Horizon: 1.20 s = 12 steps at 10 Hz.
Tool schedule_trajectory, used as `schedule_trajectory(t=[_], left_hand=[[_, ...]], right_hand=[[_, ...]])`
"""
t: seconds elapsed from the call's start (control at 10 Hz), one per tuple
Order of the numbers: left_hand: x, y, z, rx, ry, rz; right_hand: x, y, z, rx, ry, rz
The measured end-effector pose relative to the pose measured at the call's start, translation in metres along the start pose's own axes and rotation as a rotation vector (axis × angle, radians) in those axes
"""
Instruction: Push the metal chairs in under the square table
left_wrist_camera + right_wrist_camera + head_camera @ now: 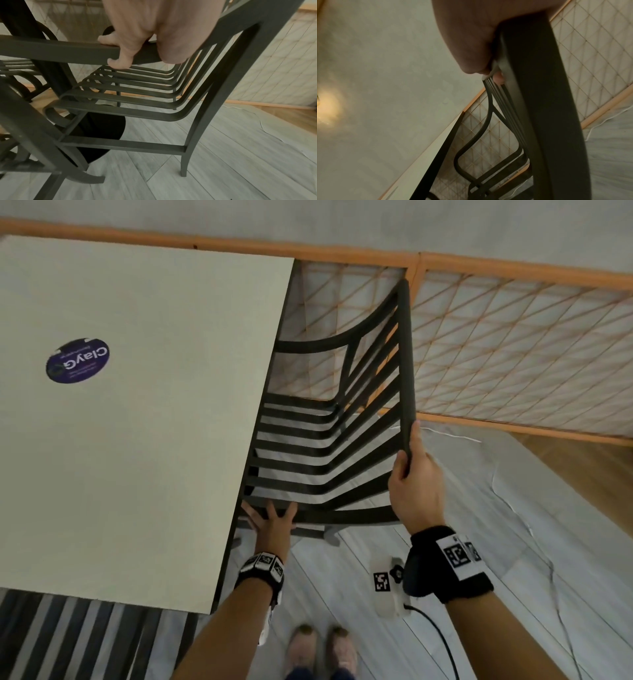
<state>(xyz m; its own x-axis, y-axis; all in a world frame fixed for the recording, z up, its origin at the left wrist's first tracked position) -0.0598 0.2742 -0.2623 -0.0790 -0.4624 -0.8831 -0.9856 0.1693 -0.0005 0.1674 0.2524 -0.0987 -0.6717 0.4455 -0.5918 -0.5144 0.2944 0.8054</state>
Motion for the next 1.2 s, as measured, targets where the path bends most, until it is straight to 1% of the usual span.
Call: schedule_trajectory(t=[0.1,0.4,0.5,0.8,0.9,1.0,1.1,1.2], left_hand=[[-0.003,-0.003,0.006,-0.005,-0.027,-0.014],[0.003,-0.001,-0.008,0.013,-0.045,-0.026],[0.005,0.001,0.000,0.037,-0.053,-0.043],[0.010,0.011,0.001,0.041,-0.047,-0.088],[0.009,0.018,-0.010,0.014,-0.062,-0.062],[0.009,0.022,-0.027,0.030,-0.063,-0.032],[0.018,0.021,-0.054,0.062,-0.014,-0.094],[0.037,0.035,-0.089,0.092,0.122,-0.196]], right_hand=[[0.000,0.000,0.011,-0.005,-0.003,-0.002],[-0.004,-0.007,-0.008,-0.005,-0.012,-0.031],[-0.001,-0.005,-0.003,-0.005,-0.021,-0.029],[-0.003,-0.005,-0.003,-0.010,-0.039,-0.061],[-0.005,-0.003,-0.005,0.014,-0.048,-0.034],[-0.010,0.000,-0.018,0.012,-0.013,-0.052],[-0.015,0.003,-0.039,0.047,0.049,0.013],[-0.033,0.000,-0.072,0.013,0.086,0.050]])
Point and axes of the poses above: each hand's wrist, its own z-axis towards the middle knuckle, its own x-axis out of the palm, y = z × x, the point moved 3 cm from there along z, towards the middle knuckle, and after that the axes turned 12 degrees about z, right-handed, at the moved point
